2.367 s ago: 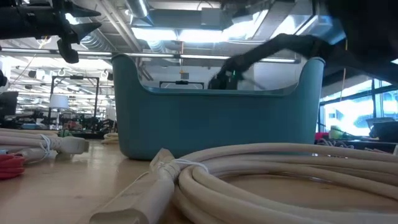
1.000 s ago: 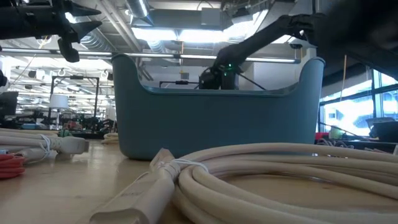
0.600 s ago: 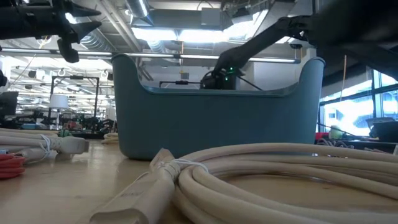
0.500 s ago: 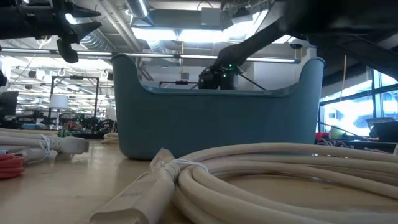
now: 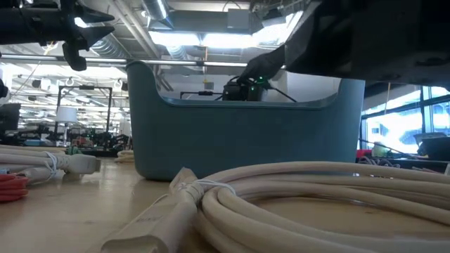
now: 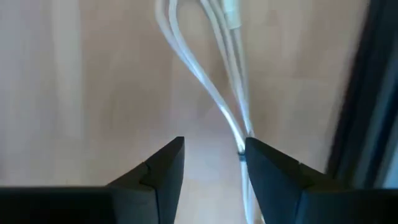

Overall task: Pick & Place USB Port
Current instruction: Put the white charger cable into the transparent bin

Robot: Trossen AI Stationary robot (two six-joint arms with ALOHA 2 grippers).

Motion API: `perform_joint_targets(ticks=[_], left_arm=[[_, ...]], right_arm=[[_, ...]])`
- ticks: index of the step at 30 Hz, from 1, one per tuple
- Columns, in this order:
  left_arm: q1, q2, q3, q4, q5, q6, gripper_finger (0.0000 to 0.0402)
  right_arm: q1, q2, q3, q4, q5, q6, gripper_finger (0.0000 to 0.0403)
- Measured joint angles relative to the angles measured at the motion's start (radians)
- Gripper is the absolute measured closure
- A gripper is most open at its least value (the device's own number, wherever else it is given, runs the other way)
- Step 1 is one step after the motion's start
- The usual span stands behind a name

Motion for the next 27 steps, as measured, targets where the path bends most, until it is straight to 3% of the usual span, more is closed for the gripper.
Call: perform_joint_targets(ticks=[8,16,24,27], left_arm=[[0.000,0.000,0.000,0.000,0.000,0.000,0.0297],[0.000,0.000,0.000,0.000,0.000,0.000,0.0297],[0.000,0.000,0.000,0.001,0.000,0.000,0.0297],[0.000,0.000,0.000,0.001,0.000,0.000,0.0297]], right_arm=[[0.000,0.000,-0.004,0.006,0.004,0.000,0.0271],[0.000,0.000,-0.005,0.025,0.000,0.005,0.0393],[0.000,0.000,-0.005,0.028,0.031,0.050,0.0400],[0.000,0.000,-0.005,0.021,0.027,0.049,0.0385]])
